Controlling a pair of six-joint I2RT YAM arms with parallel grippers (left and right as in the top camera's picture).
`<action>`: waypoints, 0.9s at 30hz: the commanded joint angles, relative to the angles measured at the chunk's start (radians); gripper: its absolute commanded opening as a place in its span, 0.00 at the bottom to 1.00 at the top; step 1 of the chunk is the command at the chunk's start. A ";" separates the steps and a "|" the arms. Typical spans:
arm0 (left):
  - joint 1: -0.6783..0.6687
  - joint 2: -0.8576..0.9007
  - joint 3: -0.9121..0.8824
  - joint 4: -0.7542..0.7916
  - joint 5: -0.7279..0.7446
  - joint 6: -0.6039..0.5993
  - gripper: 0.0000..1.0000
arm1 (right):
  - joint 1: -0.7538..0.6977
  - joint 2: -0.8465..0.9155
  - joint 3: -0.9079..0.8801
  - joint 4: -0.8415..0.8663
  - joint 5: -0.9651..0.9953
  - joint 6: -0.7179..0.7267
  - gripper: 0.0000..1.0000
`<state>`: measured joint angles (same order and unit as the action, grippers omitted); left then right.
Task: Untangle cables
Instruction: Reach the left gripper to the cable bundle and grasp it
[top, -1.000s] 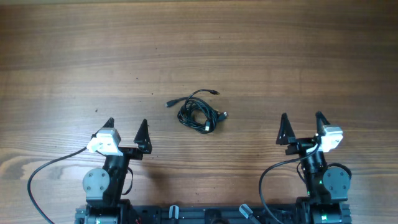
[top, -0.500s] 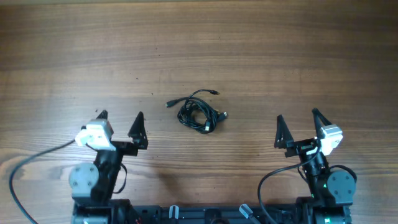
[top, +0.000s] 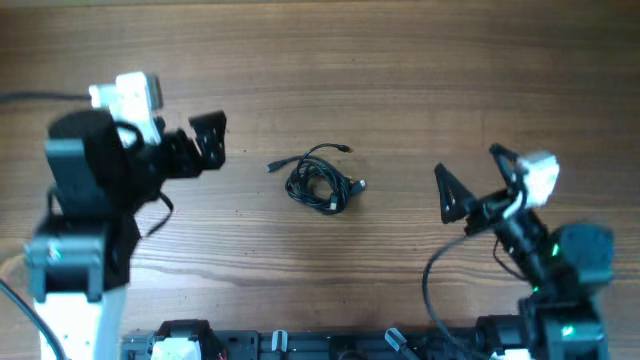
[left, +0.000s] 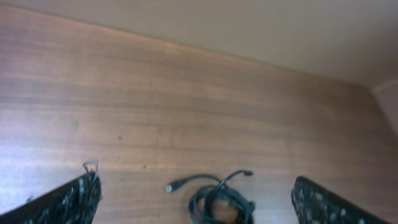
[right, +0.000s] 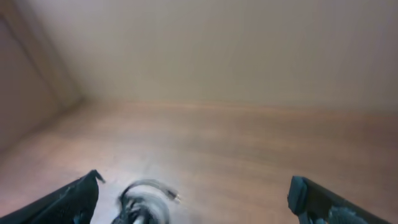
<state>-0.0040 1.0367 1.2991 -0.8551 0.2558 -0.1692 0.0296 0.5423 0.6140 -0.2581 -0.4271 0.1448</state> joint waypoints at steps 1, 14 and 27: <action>0.006 0.094 0.121 -0.032 0.032 0.005 1.00 | -0.003 0.203 0.257 -0.186 -0.098 -0.016 1.00; -0.113 0.285 0.119 -0.207 0.132 0.037 0.82 | -0.003 0.653 0.640 -0.533 -0.227 -0.070 0.99; -0.359 0.748 0.118 -0.195 0.129 0.457 0.67 | -0.003 0.666 0.639 -0.561 -0.225 -0.142 1.00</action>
<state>-0.3412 1.7077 1.4113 -1.0691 0.3691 0.1608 0.0288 1.2098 1.2304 -0.8143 -0.6285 0.0395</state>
